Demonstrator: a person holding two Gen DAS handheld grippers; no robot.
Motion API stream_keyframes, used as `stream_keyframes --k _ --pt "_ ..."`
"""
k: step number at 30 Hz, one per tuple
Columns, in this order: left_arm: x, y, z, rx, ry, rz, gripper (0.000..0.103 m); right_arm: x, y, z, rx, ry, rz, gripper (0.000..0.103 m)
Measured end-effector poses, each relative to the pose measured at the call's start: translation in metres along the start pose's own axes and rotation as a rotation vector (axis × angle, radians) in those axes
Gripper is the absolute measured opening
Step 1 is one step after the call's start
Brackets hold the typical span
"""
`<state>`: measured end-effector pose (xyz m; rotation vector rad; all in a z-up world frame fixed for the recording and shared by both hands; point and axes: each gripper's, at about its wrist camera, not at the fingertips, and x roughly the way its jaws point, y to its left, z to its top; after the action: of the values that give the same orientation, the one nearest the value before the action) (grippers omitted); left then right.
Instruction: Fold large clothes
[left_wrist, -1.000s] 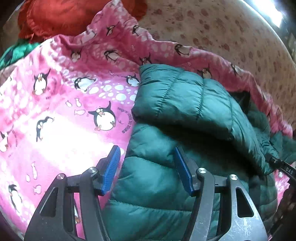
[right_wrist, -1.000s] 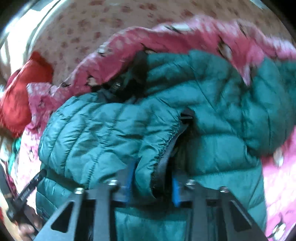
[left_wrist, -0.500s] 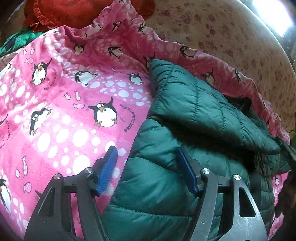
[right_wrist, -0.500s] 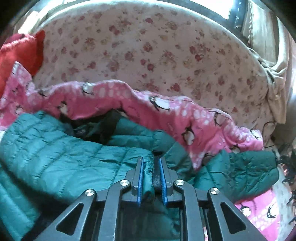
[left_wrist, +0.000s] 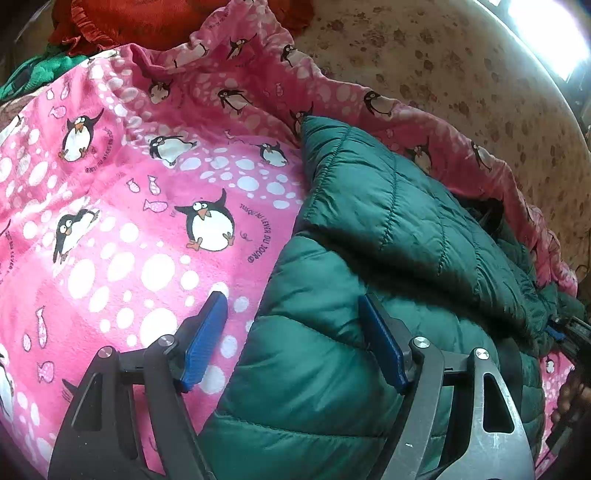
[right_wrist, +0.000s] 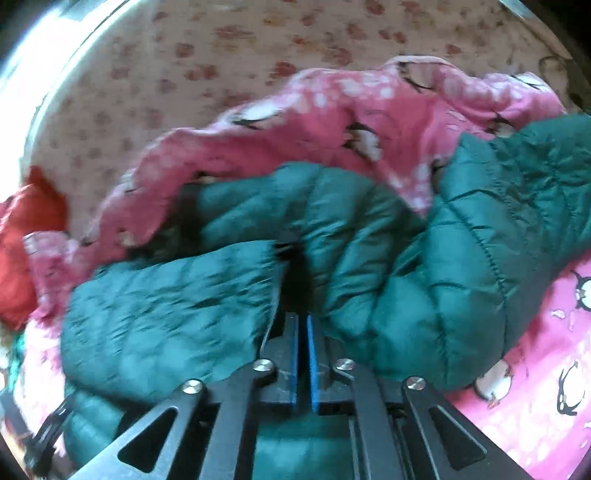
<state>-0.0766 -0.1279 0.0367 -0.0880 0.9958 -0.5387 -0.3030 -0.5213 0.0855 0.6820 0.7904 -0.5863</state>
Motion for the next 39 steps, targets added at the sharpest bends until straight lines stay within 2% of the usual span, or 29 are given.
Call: stream_keyframes --k 2,5,8,10,12,15,17,19,20,21,22,25,27,31,32,34,36,39 --pt "0.000 0.000 0.000 0.001 -0.002 0.002 0.075 -0.005 0.001 -0.002 0.002 -0.001 0.015 0.048" --pt "0.000 0.001 0.000 -0.001 0.000 -0.003 0.075 -0.006 -0.006 -0.003 0.052 0.027 0.051 0.048" --pt "0.001 0.003 0.001 -0.008 0.002 -0.013 0.076 -0.016 -0.019 -0.004 0.146 -0.018 0.122 0.048" --pt "0.002 0.002 0.001 -0.003 0.001 -0.009 0.077 -0.025 -0.020 -0.002 0.162 -0.043 0.135 0.048" --pt "0.002 0.001 0.000 0.009 -0.002 0.003 0.078 -0.017 -0.009 -0.001 0.116 -0.007 0.127 0.048" --pt "0.002 -0.001 -0.001 0.019 -0.007 0.013 0.078 0.013 0.007 -0.007 0.046 0.098 0.084 0.048" --pt "0.002 0.000 -0.001 0.018 -0.007 0.013 0.078 0.030 0.017 -0.014 0.015 0.125 0.068 0.049" --pt "0.002 -0.001 -0.001 0.020 -0.008 0.014 0.078 0.037 0.031 -0.018 -0.060 0.092 0.020 0.043" --pt "0.001 -0.001 -0.001 0.021 -0.008 0.014 0.078 0.036 0.038 -0.018 -0.099 0.077 0.005 0.030" --pt "0.002 0.000 0.000 0.021 -0.008 0.014 0.078 0.033 0.046 -0.018 -0.146 0.062 -0.005 0.012" --pt "0.002 0.000 0.000 0.021 -0.008 0.013 0.078 0.030 0.052 -0.016 -0.183 0.045 -0.015 0.008" --pt "0.001 -0.001 0.000 0.026 -0.010 0.019 0.078 0.000 0.070 -0.013 -0.318 -0.116 -0.114 0.007" --pt "0.001 -0.001 0.001 0.033 -0.011 0.025 0.078 -0.012 0.070 -0.008 -0.331 -0.182 -0.154 0.006" --pt "-0.004 -0.007 0.003 0.059 0.004 0.036 0.078 0.001 0.054 -0.001 -0.299 -0.179 -0.268 0.005" --pt "-0.010 -0.010 0.007 0.081 0.010 0.032 0.078 0.004 0.049 -0.002 -0.280 -0.167 -0.268 0.005" --pt "-0.019 -0.017 0.010 0.106 -0.012 0.021 0.078 -0.004 0.038 0.000 -0.214 -0.151 -0.206 0.005" --pt "-0.025 -0.027 0.014 0.143 -0.041 0.014 0.078 -0.023 0.038 0.005 -0.207 -0.191 -0.177 0.005" --pt "-0.017 -0.040 0.014 0.161 0.004 0.002 0.078 -0.064 0.047 0.018 -0.205 -0.272 -0.138 0.005"
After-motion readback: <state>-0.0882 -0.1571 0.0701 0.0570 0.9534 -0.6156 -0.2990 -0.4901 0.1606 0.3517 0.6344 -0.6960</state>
